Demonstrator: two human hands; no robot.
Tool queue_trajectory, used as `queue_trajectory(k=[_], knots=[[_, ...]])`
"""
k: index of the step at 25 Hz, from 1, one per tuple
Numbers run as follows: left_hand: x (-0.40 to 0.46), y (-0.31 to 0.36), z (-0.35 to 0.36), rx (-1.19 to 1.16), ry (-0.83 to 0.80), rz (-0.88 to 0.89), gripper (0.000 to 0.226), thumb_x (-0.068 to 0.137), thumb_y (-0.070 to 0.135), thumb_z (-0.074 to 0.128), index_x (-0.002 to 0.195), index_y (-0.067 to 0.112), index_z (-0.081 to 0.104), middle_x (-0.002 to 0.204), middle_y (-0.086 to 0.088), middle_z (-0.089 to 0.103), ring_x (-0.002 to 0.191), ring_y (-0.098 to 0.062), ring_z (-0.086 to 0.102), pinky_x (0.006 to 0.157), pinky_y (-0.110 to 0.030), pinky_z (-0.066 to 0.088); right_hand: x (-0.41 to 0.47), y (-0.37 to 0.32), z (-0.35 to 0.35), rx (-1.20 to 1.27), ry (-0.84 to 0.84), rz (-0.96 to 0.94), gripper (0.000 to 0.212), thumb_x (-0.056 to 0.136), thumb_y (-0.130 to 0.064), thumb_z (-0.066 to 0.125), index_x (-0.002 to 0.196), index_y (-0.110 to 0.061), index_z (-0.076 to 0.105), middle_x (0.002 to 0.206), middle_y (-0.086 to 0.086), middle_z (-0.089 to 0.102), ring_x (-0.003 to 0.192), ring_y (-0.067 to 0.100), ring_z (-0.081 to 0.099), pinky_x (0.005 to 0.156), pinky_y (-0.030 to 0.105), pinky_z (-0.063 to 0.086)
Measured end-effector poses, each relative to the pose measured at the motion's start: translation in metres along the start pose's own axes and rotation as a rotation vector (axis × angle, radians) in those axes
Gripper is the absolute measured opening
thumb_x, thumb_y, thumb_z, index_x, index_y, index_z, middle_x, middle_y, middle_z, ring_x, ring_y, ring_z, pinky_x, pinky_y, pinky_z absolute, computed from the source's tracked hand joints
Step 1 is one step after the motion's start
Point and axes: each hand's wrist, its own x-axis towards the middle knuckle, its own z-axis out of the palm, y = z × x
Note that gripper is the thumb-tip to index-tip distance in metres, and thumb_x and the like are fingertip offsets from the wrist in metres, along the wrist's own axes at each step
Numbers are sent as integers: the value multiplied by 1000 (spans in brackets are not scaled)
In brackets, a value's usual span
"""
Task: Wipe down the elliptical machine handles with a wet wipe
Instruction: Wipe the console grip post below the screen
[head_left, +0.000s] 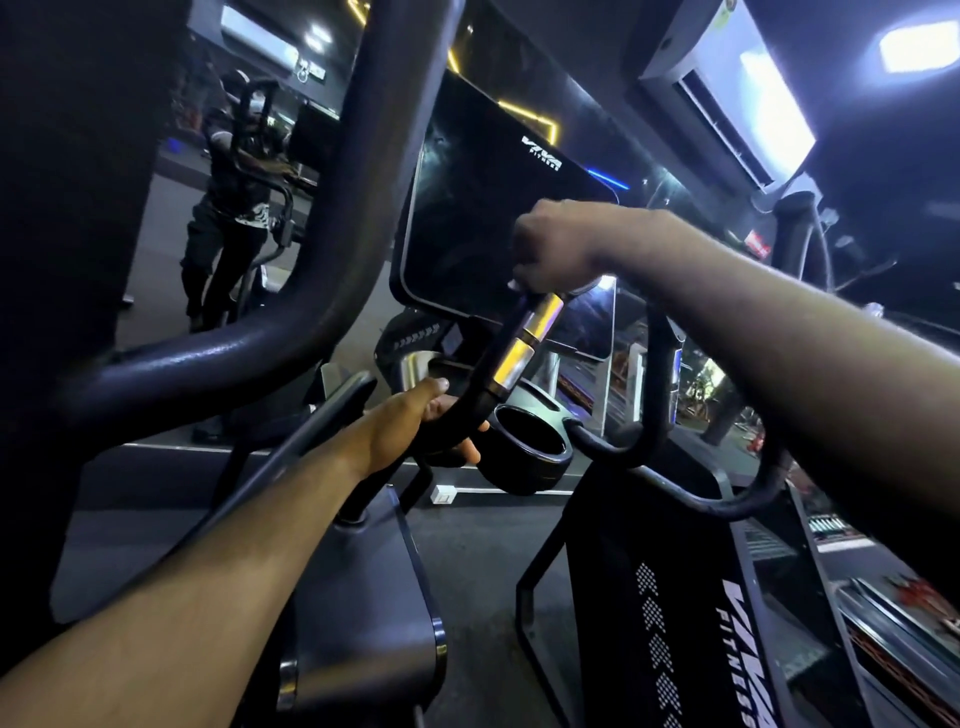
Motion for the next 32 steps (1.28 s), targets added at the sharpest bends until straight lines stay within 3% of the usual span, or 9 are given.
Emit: queue_trajectory(k=[6, 10, 12, 15, 17, 20, 24, 28, 32], knots=[[8, -10, -5, 30, -46, 4, 71, 99, 60, 15, 118, 33, 77, 106, -13, 79, 120, -24, 67, 122, -61, 25, 5, -53, 0, -250, -411, 67, 35, 100, -28, 43, 73, -13, 58, 82, 3, 65, 63, 17, 62, 51, 24, 45], [4, -9, 1, -5, 25, 17, 70, 104, 51, 18, 119, 13, 76, 101, -18, 79, 113, -25, 71, 115, -48, 37, 1, -80, 12, -305, -411, -22, 23, 101, -24, 43, 91, -15, 63, 103, 2, 63, 83, 25, 60, 60, 28, 43], [0, -7, 8, -13, 98, 65, 65, 105, 47, 28, 109, 4, 77, 93, -19, 78, 104, -27, 73, 108, -49, 46, -14, -94, 34, -204, -295, -144, 16, 97, -23, 48, 85, -19, 58, 100, 1, 62, 85, 26, 60, 66, 30, 47], [-4, -6, 11, 42, 204, 130, 63, 100, 48, 36, 78, 4, 76, 80, -16, 76, 86, -25, 73, 96, -48, 53, -42, -100, 79, -69, 300, -397, 15, 88, -19, 50, 76, -18, 57, 82, 3, 66, 73, 28, 64, 71, 35, 47], [-3, -8, 11, 126, 258, 133, 60, 106, 40, 34, 76, 6, 74, 80, -11, 77, 83, -20, 73, 87, -44, 52, -56, -89, 102, -7, 525, -429, 12, 86, -20, 54, 89, -15, 65, 88, 3, 67, 81, 28, 63, 80, 38, 47], [-3, -7, 15, 151, 297, 125, 64, 114, 26, 27, 78, 12, 78, 76, -7, 77, 77, -13, 72, 82, -36, 46, -81, -79, 120, 369, 757, -322, 15, 92, -9, 58, 103, -7, 68, 100, 8, 64, 92, 28, 59, 85, 39, 48], [-3, -7, 16, 74, 250, 83, 66, 102, 47, 22, 112, 13, 78, 74, -15, 73, 78, -17, 70, 85, -37, 47, -72, -79, 135, 1321, 1333, 386, 20, 96, 4, 56, 106, -7, 70, 97, 6, 71, 86, 20, 68, 81, 41, 57], [2, -13, 14, 102, 257, 120, 65, 102, 50, 24, 124, 10, 70, 81, -18, 72, 82, -22, 69, 87, -39, 50, -20, -75, 129, 2348, 1298, 643, 21, 99, -4, 59, 118, 5, 64, 84, 6, 65, 69, 10, 59, 68, 26, 53], [7, -18, 12, 146, 349, 220, 49, 105, 55, 29, 145, 37, 52, 127, -15, 66, 106, -20, 66, 97, -47, 54, -27, -103, 137, 2479, 1271, 598, 12, 99, -7, 61, 107, -4, 70, 92, 6, 72, 82, 13, 67, 80, 29, 56]])
